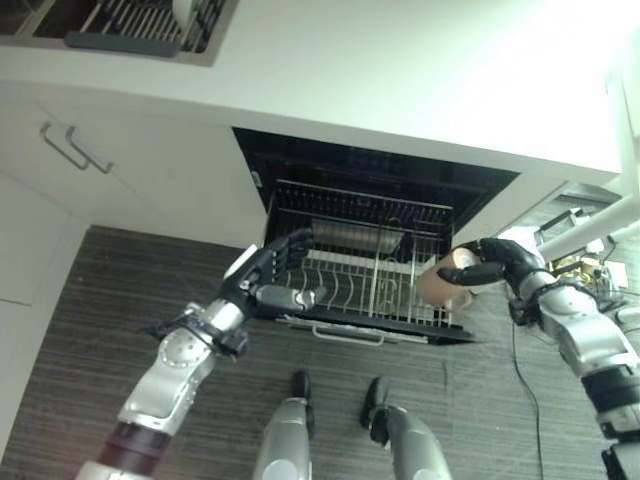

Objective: Place the dishes in the dishwasher.

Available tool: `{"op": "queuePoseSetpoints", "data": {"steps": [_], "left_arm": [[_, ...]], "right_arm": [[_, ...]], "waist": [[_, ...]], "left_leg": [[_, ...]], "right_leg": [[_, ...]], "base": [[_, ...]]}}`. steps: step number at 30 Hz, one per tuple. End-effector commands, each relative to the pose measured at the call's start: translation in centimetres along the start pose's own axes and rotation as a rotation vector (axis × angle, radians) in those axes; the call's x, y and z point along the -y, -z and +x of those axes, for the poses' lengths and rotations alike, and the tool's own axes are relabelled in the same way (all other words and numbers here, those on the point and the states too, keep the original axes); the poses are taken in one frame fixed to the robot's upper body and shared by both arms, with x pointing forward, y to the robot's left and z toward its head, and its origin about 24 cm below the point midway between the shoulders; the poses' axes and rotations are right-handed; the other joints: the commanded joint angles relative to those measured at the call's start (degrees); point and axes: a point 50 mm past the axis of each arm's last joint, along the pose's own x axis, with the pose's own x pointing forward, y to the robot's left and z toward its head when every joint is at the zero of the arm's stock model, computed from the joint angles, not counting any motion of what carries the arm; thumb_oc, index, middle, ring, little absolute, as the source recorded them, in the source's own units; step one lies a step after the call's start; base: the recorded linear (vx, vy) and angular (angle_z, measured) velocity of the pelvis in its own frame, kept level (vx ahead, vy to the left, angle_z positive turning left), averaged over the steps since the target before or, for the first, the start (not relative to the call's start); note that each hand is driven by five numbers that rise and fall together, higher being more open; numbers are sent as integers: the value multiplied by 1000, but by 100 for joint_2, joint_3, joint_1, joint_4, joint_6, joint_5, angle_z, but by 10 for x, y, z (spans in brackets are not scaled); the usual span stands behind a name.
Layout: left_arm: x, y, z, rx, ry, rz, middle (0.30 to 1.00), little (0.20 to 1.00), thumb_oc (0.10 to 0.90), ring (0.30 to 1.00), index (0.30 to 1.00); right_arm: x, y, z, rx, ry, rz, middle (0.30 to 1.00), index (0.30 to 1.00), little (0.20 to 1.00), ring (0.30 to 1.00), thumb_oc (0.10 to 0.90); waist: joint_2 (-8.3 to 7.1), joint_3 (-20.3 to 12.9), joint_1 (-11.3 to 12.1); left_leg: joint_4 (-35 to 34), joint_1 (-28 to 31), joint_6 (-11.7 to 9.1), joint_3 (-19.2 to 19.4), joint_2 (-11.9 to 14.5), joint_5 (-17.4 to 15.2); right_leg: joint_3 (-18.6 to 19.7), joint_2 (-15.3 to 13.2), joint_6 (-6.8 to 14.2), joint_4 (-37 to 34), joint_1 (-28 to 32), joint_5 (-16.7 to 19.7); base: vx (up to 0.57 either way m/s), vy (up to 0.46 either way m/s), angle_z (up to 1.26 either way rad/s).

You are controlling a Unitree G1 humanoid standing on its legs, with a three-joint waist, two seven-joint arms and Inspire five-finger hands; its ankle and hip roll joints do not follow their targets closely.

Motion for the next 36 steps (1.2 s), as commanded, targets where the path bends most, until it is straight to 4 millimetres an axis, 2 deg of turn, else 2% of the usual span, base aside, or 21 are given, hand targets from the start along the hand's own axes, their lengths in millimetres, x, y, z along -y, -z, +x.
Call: {"op": "queuePoseSetpoints", "data": {"steps": [1, 9, 17, 26, 27, 28, 34, 36], "left_arm": [[9, -43, 10, 207, 88, 25, 900, 900, 800, 900, 900], [13, -43, 14, 211, 115, 6, 900, 900, 800, 900, 900], [17, -48, 19, 239, 135, -15, 900, 900, 800, 900, 900], [21, -55, 24, 278, 139, -39, 900, 900, 800, 900, 900], [22, -56, 25, 282, 139, -41, 900, 900, 800, 900, 900], [23, -57, 25, 287, 139, -43, 900, 900, 800, 900, 900], [25, -60, 26, 312, 140, -56, 900, 900, 800, 900, 900], [26, -62, 26, 321, 140, -59, 900, 900, 800, 900, 900]], "right_arm": [[37, -47, -5, 133, 110, -152, 300, 300, 300, 300, 400], [51, -56, 6, 73, 166, -296, 300, 300, 300, 300, 400], [56, -64, 15, 67, 210, -308, 300, 300, 300, 300, 400], [50, -68, 21, 84, 226, -285, 300, 300, 300, 300, 400], [50, -69, 22, 86, 234, -282, 660, 660, 660, 660, 640], [50, -69, 22, 88, 240, -284, 900, 900, 900, 900, 800], [48, -77, 22, 145, 272, -264, 900, 900, 900, 900, 800], [51, -88, 19, 209, 308, -271, 900, 900, 900, 900, 800]], "waist": [[57, -373, 45], [120, -342, 162], [237, -213, 225], [356, -71, 234], [366, -56, 233], [375, -41, 232], [432, 50, 219], [452, 71, 202]], "left_leg": [[-156, 282, -146, -255, 403, -303], [-156, 309, -147, -320, 369, -302], [-156, 245, -128, -373, 300, -303], [-156, 144, -103, -387, 235, -296], [-156, 133, -102, -383, 228, -296], [-156, 123, -99, -381, 221, -296], [-156, 62, -85, -378, 192, -293], [-156, 48, -79, -377, 181, -300]], "right_leg": [[229, -489, 790, -86, 233, -149], [190, -514, 764, -86, 277, -165], [208, -545, 760, -86, 186, -134], [227, -583, 761, -86, 41, -83], [231, -586, 762, -86, 25, -78], [233, -587, 762, -86, 11, -74], [241, -605, 757, -86, -74, -50], [248, -605, 758, -86, -104, -41]], "base": [[0, 0, 0], [4, 7, 1], [-10, 33, 3], [-24, 40, 2], [-29, 33, 0], [-37, 38, -1], [-36, 32, -1], [-33, 19, 0]]}}
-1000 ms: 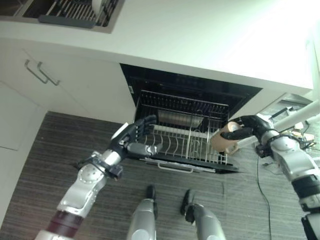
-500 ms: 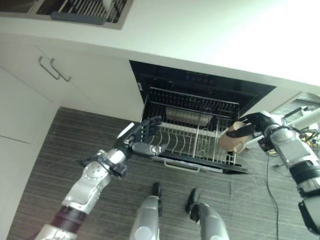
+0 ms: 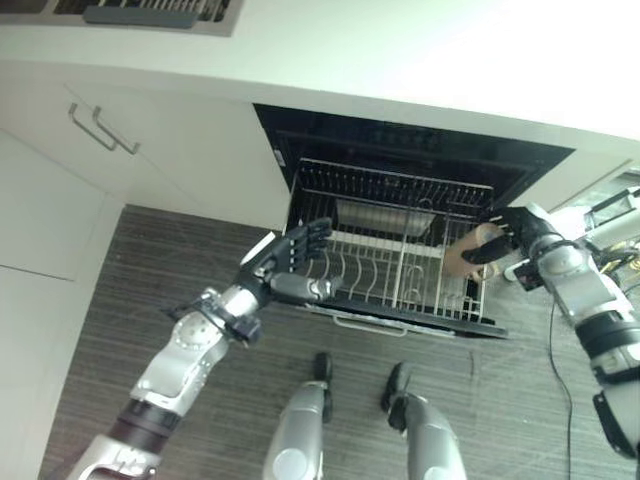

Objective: Place the dishes in the dishwasher.

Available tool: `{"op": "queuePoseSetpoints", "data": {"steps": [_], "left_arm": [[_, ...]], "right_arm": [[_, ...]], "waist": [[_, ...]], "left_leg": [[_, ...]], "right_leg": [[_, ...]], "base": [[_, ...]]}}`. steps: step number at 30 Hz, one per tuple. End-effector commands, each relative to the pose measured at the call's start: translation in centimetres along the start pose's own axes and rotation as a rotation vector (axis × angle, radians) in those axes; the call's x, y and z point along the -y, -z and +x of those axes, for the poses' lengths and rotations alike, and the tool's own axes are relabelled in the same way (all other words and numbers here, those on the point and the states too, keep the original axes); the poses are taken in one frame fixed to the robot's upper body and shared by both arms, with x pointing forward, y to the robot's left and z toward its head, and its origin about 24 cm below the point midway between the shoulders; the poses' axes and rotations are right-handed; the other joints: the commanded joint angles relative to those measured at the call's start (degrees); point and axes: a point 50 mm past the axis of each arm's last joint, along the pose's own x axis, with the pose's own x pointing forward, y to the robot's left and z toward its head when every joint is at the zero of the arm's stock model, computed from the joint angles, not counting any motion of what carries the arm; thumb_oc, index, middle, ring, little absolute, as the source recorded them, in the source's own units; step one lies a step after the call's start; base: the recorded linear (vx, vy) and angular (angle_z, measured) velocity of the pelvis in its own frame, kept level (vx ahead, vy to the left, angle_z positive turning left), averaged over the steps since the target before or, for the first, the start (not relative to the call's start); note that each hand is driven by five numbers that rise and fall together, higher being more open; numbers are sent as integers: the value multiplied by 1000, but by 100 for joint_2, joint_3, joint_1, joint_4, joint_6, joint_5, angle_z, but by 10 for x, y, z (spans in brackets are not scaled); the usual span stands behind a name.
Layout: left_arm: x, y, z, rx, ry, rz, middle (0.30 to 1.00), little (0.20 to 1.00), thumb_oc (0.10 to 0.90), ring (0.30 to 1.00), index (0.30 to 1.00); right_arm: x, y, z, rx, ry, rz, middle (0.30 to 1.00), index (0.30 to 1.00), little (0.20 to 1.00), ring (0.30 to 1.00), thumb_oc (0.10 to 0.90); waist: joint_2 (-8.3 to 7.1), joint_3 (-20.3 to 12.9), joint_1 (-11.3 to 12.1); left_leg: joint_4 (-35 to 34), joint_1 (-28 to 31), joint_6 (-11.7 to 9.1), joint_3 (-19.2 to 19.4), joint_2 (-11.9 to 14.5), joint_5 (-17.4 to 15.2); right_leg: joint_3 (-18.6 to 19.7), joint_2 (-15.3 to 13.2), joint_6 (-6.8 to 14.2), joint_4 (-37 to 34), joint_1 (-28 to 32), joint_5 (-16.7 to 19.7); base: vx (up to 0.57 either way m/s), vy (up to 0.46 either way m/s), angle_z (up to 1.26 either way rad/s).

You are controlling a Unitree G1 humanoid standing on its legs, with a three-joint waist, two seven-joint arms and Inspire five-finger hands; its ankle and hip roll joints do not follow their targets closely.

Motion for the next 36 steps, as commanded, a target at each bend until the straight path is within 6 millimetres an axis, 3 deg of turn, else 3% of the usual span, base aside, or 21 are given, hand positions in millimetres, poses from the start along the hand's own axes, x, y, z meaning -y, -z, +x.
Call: {"op": "queuePoseSetpoints", "data": {"steps": [1, 9, 21, 24, 25, 27, 28, 32, 36], "left_arm": [[13, -48, 5, 272, 62, 7, 900, 900, 800, 900, 900], [16, -47, 2, 292, 51, -5, 900, 900, 800, 900, 900], [12, -46, -10, 349, -37, -27, 900, 900, 800, 900, 900], [12, -54, -17, 442, -84, -68, 900, 900, 800, 900, 900], [12, -57, -24, 499, -131, -80, 900, 900, 800, 900, 900], [12, -57, -27, 510, -150, -73, 900, 900, 800, 900, 900], [9, -57, -35, 543, -205, -46, 900, 900, 800, 900, 900], [-5, -53, -53, 555, -314, -73, 900, 900, 800, 900, 900], [-7, -48, -60, 564, -361, -102, 900, 900, 800, 900, 900]], "right_arm": [[46, -55, -8, 243, 211, -57, 900, 900, 900, 900, 800], [63, -87, -27, 429, 293, 99, 900, 900, 900, 900, 800], [57, -85, -58, 567, 311, 279, 900, 900, 900, 900, 800], [30, -64, -69, 560, 281, 428, 900, 900, 900, 900, 800], [8, -38, -78, 522, 247, 502, 900, 900, 900, 900, 800], [2, -26, -82, 506, 240, 538, 900, 900, 900, 900, 800], [-10, -2, -93, 475, 234, 643, 900, 900, 900, 900, 800], [-21, 15, -111, 481, 227, 764, 900, 900, 900, 900, 800], [-26, 16, -120, 529, 218, 801, 900, 900, 900, 900, 800]], "waist": [[-68, -399, 39], [-47, -440, -51], [-108, -590, -287], [-170, -670, -428], [-196, -747, -516], [-202, -787, -541], [-214, -893, -613], [-198, -1111, -733], [-184, -1258, -752]], "left_leg": [[-111, 155, -159, -323, 332, -367], [-111, 167, -147, -302, 311, -412], [-111, 277, -139, -201, 369, -476], [-111, 318, -129, -139, 407, -510], [-111, 375, -116, -86, 458, -529], [-111, 408, -110, -76, 470, -541], [-111, 480, -114, -32, 500, -565], [-111, 582, -167, 56, 557, -564], [-111, 632, -187, 88, 572, -575]], "right_leg": [[326, -439, 732, -177, 12, -51], [385, -398, 719, -177, -15, -74], [471, -297, 681, -177, 74, -150], [531, -241, 683, -177, 98, -176], [559, -202, 674, -177, 155, -209], [572, -181, 669, -177, 189, -223], [580, -150, 669, -177, 259, -254], [575, -105, 642, -177, 376, -344], [573, -78, 616, -177, 444, -408]], "base": [[0, 0, 0], [0, 0, 0], [7, 6, -2], [15, -6, -1], [51, -17, -7], [62, -48, -18], [70, -82, -21], [44, -64, -13], [28, -24, -1]]}}
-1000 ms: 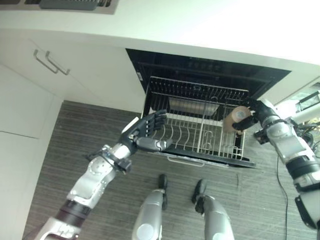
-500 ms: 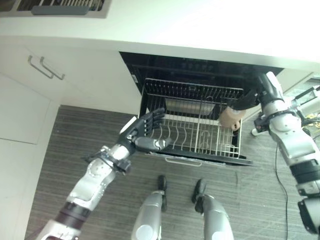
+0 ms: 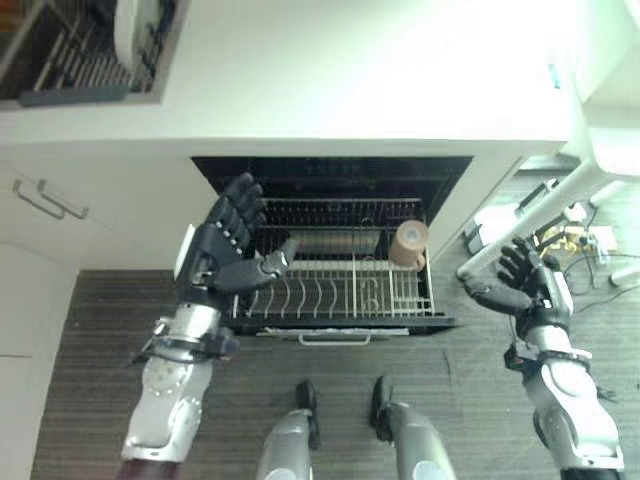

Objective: Place the dishes in the dishwasher.

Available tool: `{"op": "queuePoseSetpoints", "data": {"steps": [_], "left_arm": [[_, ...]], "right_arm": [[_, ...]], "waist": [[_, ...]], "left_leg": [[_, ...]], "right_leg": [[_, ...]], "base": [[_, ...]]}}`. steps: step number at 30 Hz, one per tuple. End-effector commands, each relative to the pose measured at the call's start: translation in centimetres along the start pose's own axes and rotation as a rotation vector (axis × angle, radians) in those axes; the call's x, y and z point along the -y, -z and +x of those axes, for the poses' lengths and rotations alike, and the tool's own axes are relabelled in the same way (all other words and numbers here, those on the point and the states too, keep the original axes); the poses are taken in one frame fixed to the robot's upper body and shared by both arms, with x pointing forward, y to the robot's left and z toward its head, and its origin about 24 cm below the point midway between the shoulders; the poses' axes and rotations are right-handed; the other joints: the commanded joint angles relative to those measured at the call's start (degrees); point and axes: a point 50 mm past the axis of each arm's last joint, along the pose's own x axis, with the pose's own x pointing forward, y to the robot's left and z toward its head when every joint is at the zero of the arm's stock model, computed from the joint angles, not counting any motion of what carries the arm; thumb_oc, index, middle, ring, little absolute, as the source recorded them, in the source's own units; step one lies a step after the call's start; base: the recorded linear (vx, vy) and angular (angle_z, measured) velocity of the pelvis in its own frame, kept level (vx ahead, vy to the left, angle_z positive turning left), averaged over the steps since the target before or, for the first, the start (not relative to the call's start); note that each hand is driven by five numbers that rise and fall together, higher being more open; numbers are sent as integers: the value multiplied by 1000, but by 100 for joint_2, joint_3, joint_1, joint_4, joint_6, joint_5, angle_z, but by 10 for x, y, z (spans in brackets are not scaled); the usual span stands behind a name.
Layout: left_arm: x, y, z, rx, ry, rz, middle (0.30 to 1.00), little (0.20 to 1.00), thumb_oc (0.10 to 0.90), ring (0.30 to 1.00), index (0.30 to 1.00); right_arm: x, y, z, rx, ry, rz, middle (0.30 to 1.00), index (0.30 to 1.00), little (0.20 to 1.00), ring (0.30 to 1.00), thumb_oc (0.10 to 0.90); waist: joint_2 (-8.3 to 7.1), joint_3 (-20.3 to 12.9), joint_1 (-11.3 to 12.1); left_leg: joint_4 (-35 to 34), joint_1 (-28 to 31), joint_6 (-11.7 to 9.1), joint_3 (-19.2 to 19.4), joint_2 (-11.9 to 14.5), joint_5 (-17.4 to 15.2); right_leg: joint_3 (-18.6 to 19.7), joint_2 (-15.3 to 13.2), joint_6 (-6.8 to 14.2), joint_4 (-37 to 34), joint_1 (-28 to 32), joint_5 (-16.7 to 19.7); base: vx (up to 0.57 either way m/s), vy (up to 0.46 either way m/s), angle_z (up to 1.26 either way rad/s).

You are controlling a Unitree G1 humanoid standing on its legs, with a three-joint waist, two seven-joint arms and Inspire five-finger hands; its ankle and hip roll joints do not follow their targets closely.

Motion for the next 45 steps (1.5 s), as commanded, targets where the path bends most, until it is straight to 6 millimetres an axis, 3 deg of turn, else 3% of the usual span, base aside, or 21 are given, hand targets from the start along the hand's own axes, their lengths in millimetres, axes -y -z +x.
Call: {"op": "queuePoseSetpoints", "data": {"steps": [1, 6, 11, 22, 23, 30, 34, 35, 37, 38, 39, 41, 43, 45], "left_arm": [[5, -35, 0, 257, -12, 0, 900, 900, 800, 900, 900], [-8, -35, -12, 273, -107, 22, 900, 900, 800, 900, 900], [-17, -29, -25, 257, -147, 58, 900, 900, 800, 900, 900], [-17, -21, -20, 197, -107, 55, 900, 900, 800, 900, 900], [-5, -20, -14, 172, -14, 45, 900, 900, 800, 900, 900], [-10, -18, -17, 155, -19, -56, 900, 900, 800, 900, 900], [-10, -21, -19, 176, -17, -80, 900, 900, 800, 900, 900], [-5, -24, -16, 203, 4, -110, 900, 900, 800, 900, 900], [-3, -24, -15, 205, 7, -125, 900, 900, 800, 900, 900], [0, -24, -13, 209, 5, -145, 900, 900, 800, 900, 900], [0, -24, -15, 213, -3, -143, 900, 900, 800, 900, 900], [-5, -27, -21, 224, -26, -131, 900, 900, 800, 900, 900], [-9, -29, -26, 242, -62, -112, 900, 900, 800, 900, 900], [-10, -28, -26, 257, -63, -94, 900, 900, 800, 900, 900]], "right_arm": [[-10, -63, -4, 379, -119, 94, 900, 900, 900, 900, 800], [-13, -71, -17, 487, -188, 139, 900, 900, 900, 900, 800], [-9, -65, -25, 489, -213, 148, 900, 900, 900, 900, 800], [-11, -65, -23, 478, -256, 110, 900, 900, 900, 900, 800], [-13, -73, -25, 540, -350, 50, 900, 900, 900, 900, 800], [-14, -64, -26, 499, -334, 76, 900, 900, 900, 900, 800], [-11, -67, -25, 502, -320, 80, 900, 900, 900, 900, 800], [-8, -71, -23, 515, -293, 43, 900, 900, 900, 900, 800], [-7, -74, -21, 517, -278, 32, 900, 900, 900, 900, 800], [-6, -78, -16, 519, -275, 29, 900, 900, 900, 900, 800], [-6, -79, -15, 520, -287, 27, 900, 900, 900, 900, 800], [-3, -81, -18, 520, -313, 29, 900, 900, 900, 900, 800], [0, -82, -20, 509, -346, 80, 900, 900, 900, 900, 800], [0, -82, -19, 500, -339, 62, 900, 900, 900, 900, 800]], "waist": [[43, -713, 71], [49, -950, 98], [54, -1159, 72], [54, -1435, 50], [-118, -1436, 133], [-92, -1476, 144], [-211, -1406, 171], [-351, -1172, 164], [-344, -1134, 122], [-332, -1116, 49], [-290, -1133, 28], [-162, -1200, 20], [-42, -1302, 5], [18, -1324, -8]], "left_leg": [[60, 285, -158, -133, 425, -497], [60, 383, -202, -115, 442, -531], [60, 448, -252, -80, 436, -537], [60, 734, -193, 1, 419, -721], [60, 688, 490, 325, -515, -1003], [60, 735, 460, 296, -542, -969], [60, 943, 381, 684, -748, -789], [919, 636, -45, 850, -647, -180], [1074, 497, -157, 841, -389, -49], [697, 624, -145, 896, -10, -83], [147, 846, -166, 773, 210, -37], [60, 657, -219, 401, 629, -146], [60, 376, -448, -195, 1088, -168], [60, 359, -567, -315, 1154, -191]], "right_leg": [[279, -247, 617, -121, 321, -444], [276, -224, 583, -121, 443, -536], [307, -223, 583, -121, 549, -608], [280, -263, 608, -121, 800, -727], [213, 395, 316, -121, 917, -893], [187, 363, 315, -121, 820, -846], [156, 111, 235, -121, 835, -829], [73, -179, 140, -121, 930, -811], [13, -226, 132, -121, 935, -782], [54, -274, 164, -121, 938, -740], [168, -266, 223, -121, 953, -755], [353, -191, 311, -121, 869, -746], [613, -189, 456, -121, 770, -775], [666, -352, 615, -121, 739, -736]], "base": [[67, -16, 0], [49, -1, 0], [12, 29, -2], [34, 25, -5], [32, -55, -2], [-27, -148, 0], [-7, -143, 5], [-75, -70, 11], [-70, 136, 49], [5, 425, 64], [29, 551, 54], [34, 466, 20], [46, 558, -14], [55, 630, -58]]}}
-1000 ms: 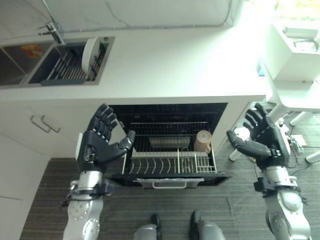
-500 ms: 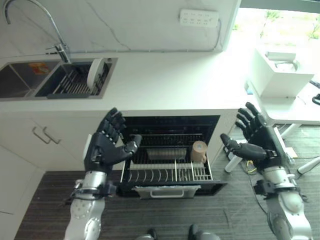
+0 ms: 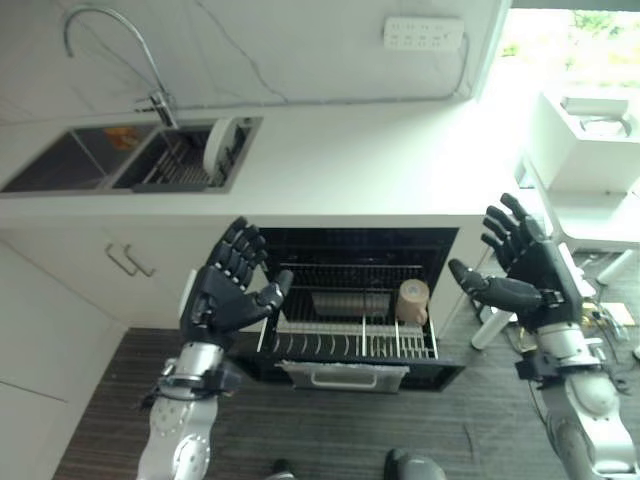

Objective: Place the dishes in the dishwasher.

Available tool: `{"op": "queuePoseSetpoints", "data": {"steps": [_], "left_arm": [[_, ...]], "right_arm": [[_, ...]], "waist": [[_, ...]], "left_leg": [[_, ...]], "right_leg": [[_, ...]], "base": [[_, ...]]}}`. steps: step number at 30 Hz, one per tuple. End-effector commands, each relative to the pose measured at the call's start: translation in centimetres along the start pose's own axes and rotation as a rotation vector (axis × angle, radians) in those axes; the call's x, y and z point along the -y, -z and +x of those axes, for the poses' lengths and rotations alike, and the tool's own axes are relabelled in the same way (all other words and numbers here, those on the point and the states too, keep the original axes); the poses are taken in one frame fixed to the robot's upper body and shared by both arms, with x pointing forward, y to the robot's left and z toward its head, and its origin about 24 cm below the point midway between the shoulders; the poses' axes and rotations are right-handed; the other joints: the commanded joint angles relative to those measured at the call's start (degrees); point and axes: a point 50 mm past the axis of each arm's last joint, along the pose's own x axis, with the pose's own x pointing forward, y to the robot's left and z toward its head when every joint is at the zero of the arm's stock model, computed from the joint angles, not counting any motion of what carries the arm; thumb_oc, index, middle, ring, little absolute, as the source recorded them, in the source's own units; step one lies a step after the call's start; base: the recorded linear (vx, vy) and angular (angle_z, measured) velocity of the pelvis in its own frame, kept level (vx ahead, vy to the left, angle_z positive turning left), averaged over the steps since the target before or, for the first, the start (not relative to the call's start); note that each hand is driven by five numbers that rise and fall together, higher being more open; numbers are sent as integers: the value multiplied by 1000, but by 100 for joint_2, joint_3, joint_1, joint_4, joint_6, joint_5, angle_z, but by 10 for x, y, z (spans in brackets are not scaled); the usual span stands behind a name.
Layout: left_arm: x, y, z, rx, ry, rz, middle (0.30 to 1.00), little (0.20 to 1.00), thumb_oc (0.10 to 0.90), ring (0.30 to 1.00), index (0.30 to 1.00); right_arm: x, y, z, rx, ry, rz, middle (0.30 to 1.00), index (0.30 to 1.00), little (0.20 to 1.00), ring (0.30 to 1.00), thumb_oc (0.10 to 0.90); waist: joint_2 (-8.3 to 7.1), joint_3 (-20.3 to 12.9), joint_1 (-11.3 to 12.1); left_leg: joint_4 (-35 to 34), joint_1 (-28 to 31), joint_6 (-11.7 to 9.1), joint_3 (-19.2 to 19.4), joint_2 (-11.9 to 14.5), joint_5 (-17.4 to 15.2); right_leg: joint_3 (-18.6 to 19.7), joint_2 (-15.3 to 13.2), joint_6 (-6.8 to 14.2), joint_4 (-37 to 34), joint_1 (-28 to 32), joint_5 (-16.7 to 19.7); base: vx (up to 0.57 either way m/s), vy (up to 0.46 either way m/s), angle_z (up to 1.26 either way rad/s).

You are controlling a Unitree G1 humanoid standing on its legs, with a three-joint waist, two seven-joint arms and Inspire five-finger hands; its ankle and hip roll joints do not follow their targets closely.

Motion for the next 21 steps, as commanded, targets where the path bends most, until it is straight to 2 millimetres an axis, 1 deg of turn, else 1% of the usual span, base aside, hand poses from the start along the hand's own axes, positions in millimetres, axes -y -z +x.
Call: {"op": "queuePoseSetpoints", "data": {"steps": [1, 2, 3, 4, 5, 6, 7, 8, 9, 10, 11, 12, 13, 14, 15, 16, 17, 18, 19, 21], "left_arm": [[3, -59, 10, 340, 59, 70, 900, 900, 800, 900, 900], [3, -59, 14, 336, 76, 71, 900, 900, 800, 900, 900], [4, -59, 18, 325, 93, 70, 900, 900, 800, 900, 900], [5, -59, 20, 315, 106, 56, 900, 900, 800, 900, 900], [6, -59, 23, 301, 127, 13, 900, 900, 800, 900, 900], [8, -59, 24, 304, 144, 21, 900, 900, 800, 900, 900], [8, -60, 24, 305, 148, 28, 900, 900, 800, 900, 900], [14, -62, 24, 317, 182, 71, 900, 900, 800, 900, 900], [15, -63, 24, 318, 193, 71, 900, 900, 800, 900, 900], [15, -64, 24, 320, 201, 78, 900, 900, 800, 900, 900], [16, -66, 25, 327, 208, 108, 900, 900, 800, 900, 900], [16, -68, 26, 332, 213, 126, 900, 900, 800, 900, 900], [17, -71, 28, 336, 213, 126, 900, 900, 800, 900, 900], [17, -72, 28, 335, 214, 114, 900, 900, 800, 900, 900], [17, -72, 29, 335, 215, 109, 900, 900, 800, 900, 900], [20, -70, 30, 329, 227, 98, 900, 900, 800, 900, 900], [23, -68, 30, 324, 241, 96, 900, 900, 800, 900, 900], [24, -66, 30, 320, 249, 101, 900, 900, 800, 900, 900], [26, -64, 30, 320, 250, 110, 900, 900, 800, 900, 900], [26, -63, 30, 324, 249, 127, 900, 900, 800, 900, 900]], "right_arm": [[-4, -53, 16, 264, -72, -21, 900, 900, 900, 900, 800], [-6, -55, 15, 281, -69, -22, 900, 900, 900, 900, 800], [-6, -55, 13, 287, -53, -23, 900, 900, 900, 900, 800], [-6, -55, 11, 289, -40, -19, 900, 900, 900, 900, 800], [-8, -55, 6, 297, -26, -4, 900, 900, 900, 900, 800], [-9, -52, 4, 290, -10, 5, 900, 900, 900, 900, 800], [-10, -51, 3, 287, -8, 5, 900, 900, 900, 900, 800], [-14, -47, 4, 266, 1, 7, 900, 900, 900, 900, 800], [-15, -45, 4, 262, 2, 7, 900, 900, 900, 900, 800], [-18, -43, 5, 257, 3, 14, 900, 900, 900, 900, 800], [-20, -40, 8, 251, 4, 27, 900, 900, 900, 900, 800], [-20, -39, 10, 246, 10, 32, 900, 900, 900, 900, 800], [-18, -38, 11, 236, 17, 41, 900, 900, 900, 900, 800], [-17, -38, 11, 233, 20, 42, 900, 900, 900, 900, 800], [-16, -38, 11, 231, 21, 40, 900, 900, 900, 900, 800], [-14, -38, 9, 233, 29, 31, 900, 900, 900, 900, 800], [-11, -37, 6, 238, 35, 31, 900, 900, 900, 900, 800], [-10, -37, 6, 239, 37, 35, 900, 900, 900, 900, 800], [-10, -37, 6, 241, 34, 36, 900, 900, 900, 900, 800], [-10, -36, 7, 243, 23, 45, 900, 900, 900, 900, 800]], "waist": [[60, -230, -29], [82, -229, -76], [63, -226, -84], [58, -227, -68], [4, -220, -50], [-14, -223, -22], [-24, -221, -21], [-14, -194, 4], [-2, -181, 20], [9, -178, 58], [7, -180, 95], [18, -184, 114], [41, -214, 141], [43, -226, 143], [46, -230, 136], [9, -208, 49], [-16, -226, -26], [-42, -230, -56], [-72, -232, -59], [-91, -225, -52]], "left_leg": [[349, -214, -120, 283, -52, -96], [349, -193, -122, 503, -44, -98], [349, -162, -66, 506, -209, -152], [349, -150, -25, 472, -319, -203], [349, -115, 110, 483, -586, -303], [349, -98, 247, 439, -836, -414], [349, -91, 279, 426, -888, -436], [349, -22, 488, 381, -1128, -576], [349, 5, 548, 387, -1171, -615], [349, 22, 595, 432, -1195, -644], [349, 24, 644, 509, -1211, -688], [349, 13, 669, 542, -1211, -691], [349, -35, 722, 537, -1236, -657], [349, -55, 761, 524, -1266, -648], [349, -59, 775, 506, -1281, -649], [349, -45, 841, 402, -1433, -653], [349, -94, 849, 340, -1526, -600], [349, -88, 853, 320, -1596, -599], [349, -74, 848, 345, -1663, -607], [349, -29, 858, 408, -1719, -641]], "right_leg": [[178, -424, 542, -767, 747, -178], [81, -614, 666, -767, 757, -96], [92, -806, 793, -767, 775, -10], [104, -918, 831, -767, 793, 74], [89, -1111, 863, -767, 842, 205], [89, -1199, 815, -767, 869, 345], [85, -1224, 813, -767, 875, 396], [19, -1288, 779, -767, 886, 834], [-17, -1265, 766, -767, 889, 905], [-109, -1222, 757, -767, 888, 862], [-246, -1087, 767, -767, 871, 872], [-304, -933, 756, -767, 863, 738], [-401, -518, 648, -767, 889, 407], [-431, -292, 602, -767, 909, 304], [-427, -174, 574, -767, 923, 263], [-154, 287, 470, -767, 973, 161], [7, 580, 358, -767, 892, 146], [40, 708, 304, -767, 858, 118], [-21, 771, 250, -767, 817, 48], [-153, 749, 233, -767, 742, 62]], "base": [[64, 666, -82], [69, 646, -63], [68, 522, -36], [95, 555, -3], [121, 576, 8], [104, 472, 57], [140, 520, 65], [118, 408, 59], [133, 456, 0], [73, 259, 8], [69, 223, -1], [83, 228, -2], [87, 182, -34], [81, 138, -32], [123, 94, -21], [132, 65, -8], [154, 53, 18], [109, -4, 27], [118, -26, 35], [122, -60, 7]]}}
